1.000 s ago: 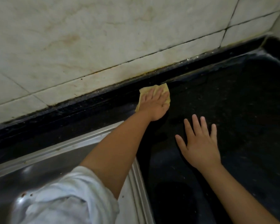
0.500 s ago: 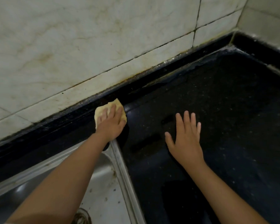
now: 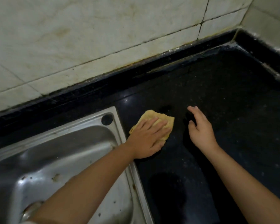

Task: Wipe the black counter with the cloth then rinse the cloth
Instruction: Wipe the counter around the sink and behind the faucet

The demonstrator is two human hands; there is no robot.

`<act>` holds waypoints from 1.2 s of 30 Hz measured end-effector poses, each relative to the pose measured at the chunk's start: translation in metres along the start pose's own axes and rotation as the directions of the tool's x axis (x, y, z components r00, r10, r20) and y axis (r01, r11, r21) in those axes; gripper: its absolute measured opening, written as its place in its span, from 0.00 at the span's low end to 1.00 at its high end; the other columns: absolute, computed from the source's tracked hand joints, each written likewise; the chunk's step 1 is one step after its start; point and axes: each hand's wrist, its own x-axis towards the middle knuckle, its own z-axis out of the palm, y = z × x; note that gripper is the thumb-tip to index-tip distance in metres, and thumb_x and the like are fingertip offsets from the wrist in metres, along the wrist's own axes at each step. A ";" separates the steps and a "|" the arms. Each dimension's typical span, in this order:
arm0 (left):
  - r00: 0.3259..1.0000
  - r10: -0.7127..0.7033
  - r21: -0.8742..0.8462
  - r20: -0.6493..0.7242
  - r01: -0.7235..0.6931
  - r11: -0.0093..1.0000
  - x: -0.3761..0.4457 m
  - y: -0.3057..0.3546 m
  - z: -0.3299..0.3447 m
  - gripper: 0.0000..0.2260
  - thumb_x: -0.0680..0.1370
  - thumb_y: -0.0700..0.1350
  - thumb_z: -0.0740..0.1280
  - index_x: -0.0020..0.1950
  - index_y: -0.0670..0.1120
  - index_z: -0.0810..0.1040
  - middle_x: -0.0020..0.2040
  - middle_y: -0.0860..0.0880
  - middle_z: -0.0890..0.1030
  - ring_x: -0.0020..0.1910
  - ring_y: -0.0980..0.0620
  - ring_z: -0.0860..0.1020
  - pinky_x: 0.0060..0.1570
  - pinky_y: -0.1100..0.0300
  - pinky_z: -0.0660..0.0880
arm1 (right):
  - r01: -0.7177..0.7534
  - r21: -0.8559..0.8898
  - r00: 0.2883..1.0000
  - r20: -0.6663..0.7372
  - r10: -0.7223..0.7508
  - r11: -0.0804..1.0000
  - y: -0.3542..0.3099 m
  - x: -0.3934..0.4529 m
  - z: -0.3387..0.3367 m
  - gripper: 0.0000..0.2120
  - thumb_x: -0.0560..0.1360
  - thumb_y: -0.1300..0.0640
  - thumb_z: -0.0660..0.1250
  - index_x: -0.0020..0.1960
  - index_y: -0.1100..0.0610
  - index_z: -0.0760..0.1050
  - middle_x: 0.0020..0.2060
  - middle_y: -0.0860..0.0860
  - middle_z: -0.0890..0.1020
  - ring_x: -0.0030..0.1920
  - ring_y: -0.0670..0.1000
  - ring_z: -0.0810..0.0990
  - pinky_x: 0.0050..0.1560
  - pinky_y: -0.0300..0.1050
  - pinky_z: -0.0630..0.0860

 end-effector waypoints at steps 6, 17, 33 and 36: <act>0.994 -0.040 -0.181 0.097 0.057 0.982 -0.043 0.049 0.001 0.31 0.73 0.57 0.46 0.71 0.45 0.65 0.73 0.45 0.63 0.73 0.40 0.57 0.69 0.48 0.49 | 0.132 -0.524 0.942 0.330 0.058 0.841 0.015 -0.045 -0.020 0.22 0.80 0.57 0.54 0.73 0.61 0.59 0.75 0.55 0.53 0.76 0.55 0.44 0.74 0.51 0.41; 0.994 -0.093 -0.431 0.065 0.112 0.895 -0.112 0.182 0.011 0.20 0.71 0.48 0.59 0.60 0.45 0.78 0.65 0.45 0.75 0.66 0.40 0.69 0.65 0.44 0.62 | -0.001 -0.320 0.967 0.239 0.082 0.947 0.022 -0.158 -0.045 0.21 0.78 0.61 0.58 0.70 0.63 0.63 0.74 0.56 0.56 0.76 0.53 0.45 0.72 0.42 0.47; 0.690 -0.724 -0.922 -0.025 0.264 0.283 -0.270 0.285 0.000 0.11 0.77 0.42 0.64 0.55 0.39 0.79 0.47 0.51 0.77 0.48 0.55 0.74 0.43 0.77 0.67 | 0.228 -0.410 0.935 0.344 -0.082 0.883 0.012 -0.340 -0.051 0.21 0.78 0.62 0.59 0.70 0.61 0.63 0.74 0.57 0.58 0.76 0.55 0.48 0.73 0.44 0.47; 0.556 -0.831 -0.971 -0.003 0.197 0.136 -0.304 0.278 -0.020 0.12 0.78 0.37 0.62 0.61 0.42 0.75 0.51 0.51 0.77 0.49 0.56 0.74 0.44 0.78 0.70 | 0.290 -0.323 0.916 0.367 -0.163 0.901 -0.011 -0.351 -0.037 0.20 0.77 0.63 0.60 0.69 0.61 0.65 0.73 0.56 0.61 0.76 0.54 0.49 0.71 0.38 0.47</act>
